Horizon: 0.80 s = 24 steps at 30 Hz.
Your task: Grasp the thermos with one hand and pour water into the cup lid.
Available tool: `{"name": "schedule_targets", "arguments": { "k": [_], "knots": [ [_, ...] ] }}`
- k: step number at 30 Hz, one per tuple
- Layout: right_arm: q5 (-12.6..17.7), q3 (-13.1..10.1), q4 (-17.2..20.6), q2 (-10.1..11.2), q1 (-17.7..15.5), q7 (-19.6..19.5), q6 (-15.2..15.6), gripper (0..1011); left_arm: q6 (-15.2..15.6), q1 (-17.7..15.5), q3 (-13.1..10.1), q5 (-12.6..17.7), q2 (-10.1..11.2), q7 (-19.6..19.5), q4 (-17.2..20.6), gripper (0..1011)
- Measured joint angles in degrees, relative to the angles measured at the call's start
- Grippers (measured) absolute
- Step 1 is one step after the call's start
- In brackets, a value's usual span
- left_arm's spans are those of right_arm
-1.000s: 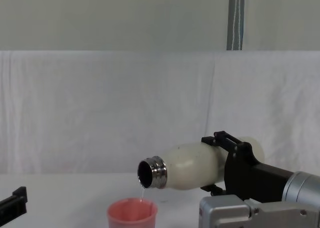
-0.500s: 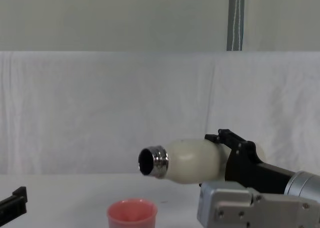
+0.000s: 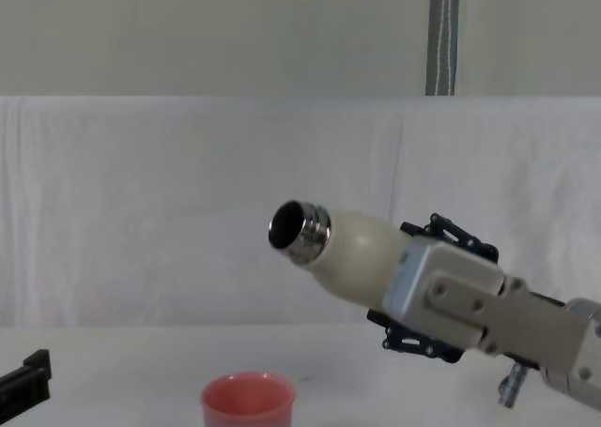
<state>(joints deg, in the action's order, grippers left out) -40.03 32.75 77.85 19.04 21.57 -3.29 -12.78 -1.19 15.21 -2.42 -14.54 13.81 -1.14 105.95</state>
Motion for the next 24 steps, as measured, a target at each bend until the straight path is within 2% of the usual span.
{"name": "schedule_targets", "arguments": {
  "k": [8,12,24],
  "knots": [
    [5.5,-3.3,3.8,-0.4,-2.9,3.4,-0.4,952,0.0,0.0,0.0,0.0,0.0,0.0,0.0,1001],
    [7.0,-4.4,5.0,-0.5,-4.1,4.4,-0.6,953,0.0,0.0,0.0,0.0,0.0,0.0,0.0,1001],
    [8.5,-6.1,7.9,0.0,-7.1,5.9,-1.1,952,0.0,0.0,0.0,0.0,0.0,0.0,0.0,1001]
  ]
}}
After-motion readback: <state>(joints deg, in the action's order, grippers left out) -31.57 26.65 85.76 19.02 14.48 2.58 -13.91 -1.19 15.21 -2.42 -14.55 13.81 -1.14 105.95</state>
